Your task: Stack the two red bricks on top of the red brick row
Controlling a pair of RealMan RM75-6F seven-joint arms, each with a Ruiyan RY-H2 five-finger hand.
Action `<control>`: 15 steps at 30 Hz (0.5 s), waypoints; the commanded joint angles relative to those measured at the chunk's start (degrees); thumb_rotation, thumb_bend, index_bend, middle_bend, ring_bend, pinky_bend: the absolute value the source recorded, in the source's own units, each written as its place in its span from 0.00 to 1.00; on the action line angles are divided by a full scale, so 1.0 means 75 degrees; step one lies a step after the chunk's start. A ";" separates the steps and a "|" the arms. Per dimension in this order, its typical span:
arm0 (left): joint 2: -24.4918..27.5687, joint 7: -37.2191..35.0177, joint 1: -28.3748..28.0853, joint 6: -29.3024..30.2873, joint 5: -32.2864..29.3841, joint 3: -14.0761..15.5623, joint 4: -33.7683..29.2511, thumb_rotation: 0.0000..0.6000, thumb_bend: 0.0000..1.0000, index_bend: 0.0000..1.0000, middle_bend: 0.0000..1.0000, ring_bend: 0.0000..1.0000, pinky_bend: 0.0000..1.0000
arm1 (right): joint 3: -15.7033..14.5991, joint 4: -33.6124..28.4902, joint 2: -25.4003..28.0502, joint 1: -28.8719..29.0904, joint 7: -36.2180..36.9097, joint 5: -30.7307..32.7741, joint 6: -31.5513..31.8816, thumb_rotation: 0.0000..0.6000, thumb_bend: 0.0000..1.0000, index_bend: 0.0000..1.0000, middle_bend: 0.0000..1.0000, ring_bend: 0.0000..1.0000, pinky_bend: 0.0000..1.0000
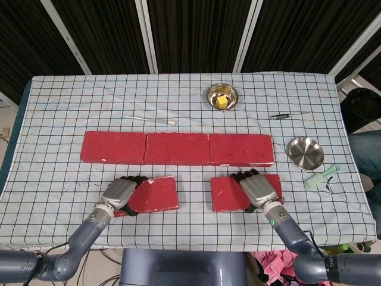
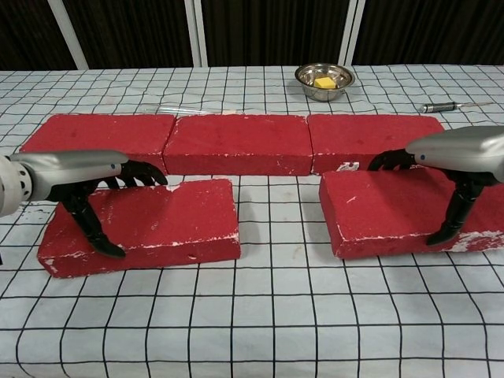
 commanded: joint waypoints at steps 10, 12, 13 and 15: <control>0.0235 -0.0284 -0.0059 -0.0368 0.0226 0.0057 0.0070 1.00 0.31 0.20 0.26 0.16 0.30 | -0.0007 0.0143 -0.0284 0.0046 -0.0360 0.0061 0.0144 1.00 0.05 0.18 0.23 0.15 0.14; 0.0264 -0.0359 -0.0043 -0.0384 0.0311 0.0065 0.0074 1.00 0.31 0.20 0.26 0.16 0.30 | 0.0010 0.0126 -0.0269 0.0060 -0.0403 0.0102 0.0159 1.00 0.05 0.18 0.23 0.15 0.14; 0.0276 -0.0381 -0.0040 -0.0394 0.0340 0.0070 0.0077 1.00 0.31 0.20 0.26 0.16 0.30 | 0.0021 0.0112 -0.0260 0.0063 -0.0408 0.0118 0.0166 1.00 0.05 0.18 0.23 0.15 0.14; 0.0325 -0.0442 -0.0031 -0.0403 0.0436 0.0069 0.0057 1.00 0.31 0.20 0.26 0.16 0.30 | 0.0053 0.0063 -0.0236 0.0052 -0.0396 0.0135 0.0208 1.00 0.05 0.18 0.23 0.15 0.14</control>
